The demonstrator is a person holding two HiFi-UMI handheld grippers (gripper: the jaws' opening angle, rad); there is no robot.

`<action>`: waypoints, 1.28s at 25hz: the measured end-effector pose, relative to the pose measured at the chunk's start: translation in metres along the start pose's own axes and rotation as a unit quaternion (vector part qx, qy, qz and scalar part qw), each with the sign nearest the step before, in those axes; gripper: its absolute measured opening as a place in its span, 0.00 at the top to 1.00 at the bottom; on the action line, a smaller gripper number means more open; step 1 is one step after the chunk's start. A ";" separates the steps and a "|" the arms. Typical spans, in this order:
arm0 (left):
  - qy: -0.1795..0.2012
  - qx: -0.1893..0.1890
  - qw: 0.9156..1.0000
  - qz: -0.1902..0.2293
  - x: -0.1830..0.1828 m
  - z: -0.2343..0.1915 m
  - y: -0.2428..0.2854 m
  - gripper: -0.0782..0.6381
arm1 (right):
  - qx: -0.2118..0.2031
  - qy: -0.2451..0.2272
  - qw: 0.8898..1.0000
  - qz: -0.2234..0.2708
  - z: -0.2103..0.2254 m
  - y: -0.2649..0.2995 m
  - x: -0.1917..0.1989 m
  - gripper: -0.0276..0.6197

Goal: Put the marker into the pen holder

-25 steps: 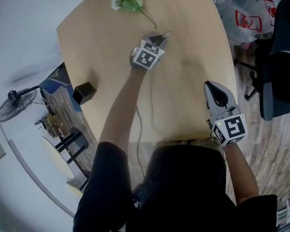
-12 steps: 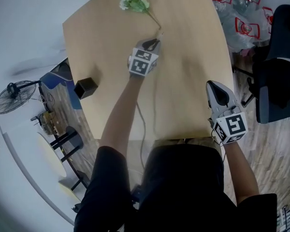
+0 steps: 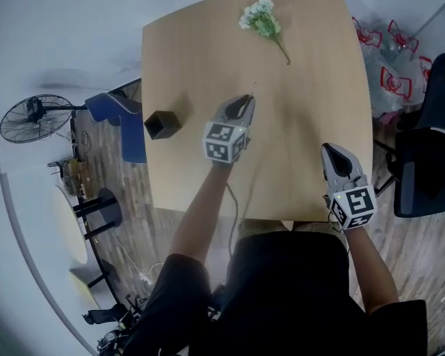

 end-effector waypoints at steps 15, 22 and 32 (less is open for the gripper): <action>-0.102 -0.144 0.970 0.166 0.053 -0.022 -0.302 0.82 | -0.041 -0.077 0.996 -0.034 -0.199 0.059 0.045 0.95; -0.132 -0.163 0.958 0.196 0.104 -0.055 -0.411 0.82 | -0.075 -0.112 0.990 -0.043 -0.310 0.092 0.061 0.95; -0.156 -0.180 0.948 0.212 0.200 -0.118 -0.528 0.82 | -0.042 -0.123 0.991 -0.034 -0.448 0.135 0.123 0.95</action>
Point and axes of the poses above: the fingertips, and each gripper's own axes: y forward along the fingers, z to its right, x out of its underside, the point moved 7 cm from there along -y, backward along the fingers, and after that the axes turned 12 degrees about y, right-handed, at the moved point
